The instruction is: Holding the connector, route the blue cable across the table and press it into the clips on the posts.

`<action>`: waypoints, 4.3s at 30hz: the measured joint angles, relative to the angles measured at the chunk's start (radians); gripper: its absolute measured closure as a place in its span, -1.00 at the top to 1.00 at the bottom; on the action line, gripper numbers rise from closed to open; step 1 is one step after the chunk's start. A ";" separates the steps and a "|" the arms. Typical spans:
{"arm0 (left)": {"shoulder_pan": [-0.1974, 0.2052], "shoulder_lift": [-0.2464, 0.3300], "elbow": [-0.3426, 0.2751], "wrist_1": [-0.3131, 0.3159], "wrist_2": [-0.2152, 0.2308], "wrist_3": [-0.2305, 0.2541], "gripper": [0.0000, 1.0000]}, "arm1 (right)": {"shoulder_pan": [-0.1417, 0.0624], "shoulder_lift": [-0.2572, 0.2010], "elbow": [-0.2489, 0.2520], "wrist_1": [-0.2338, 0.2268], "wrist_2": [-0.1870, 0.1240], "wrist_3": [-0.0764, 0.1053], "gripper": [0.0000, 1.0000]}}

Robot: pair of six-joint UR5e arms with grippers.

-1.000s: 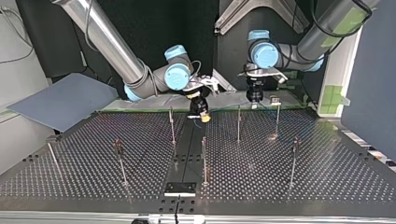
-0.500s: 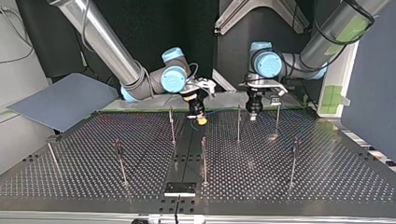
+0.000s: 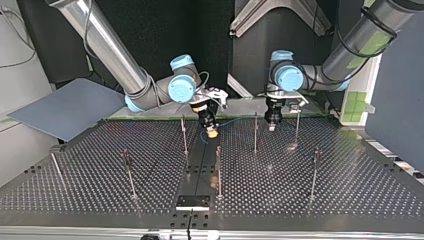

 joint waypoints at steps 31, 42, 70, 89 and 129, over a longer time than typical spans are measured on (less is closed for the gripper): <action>0.031 -0.019 0.100 -0.084 -0.045 0.059 1.00 | -0.028 0.001 0.000 -0.002 -0.001 0.002 -1.00; 0.017 0.022 0.030 -0.167 -0.116 0.145 1.00 | -0.023 0.001 0.000 0.022 -0.001 0.000 -1.00; -0.217 0.271 -0.177 -0.131 -0.302 0.022 1.00 | -0.022 -0.004 0.000 0.048 0.001 -0.015 -1.00; -0.319 0.220 -0.087 -0.113 -0.171 -0.034 1.00 | -0.028 -0.018 0.000 0.052 0.000 -0.011 -1.00; -0.279 0.005 0.164 -0.143 -0.163 -0.082 1.00 | -0.027 -0.026 0.000 0.053 0.000 -0.008 -1.00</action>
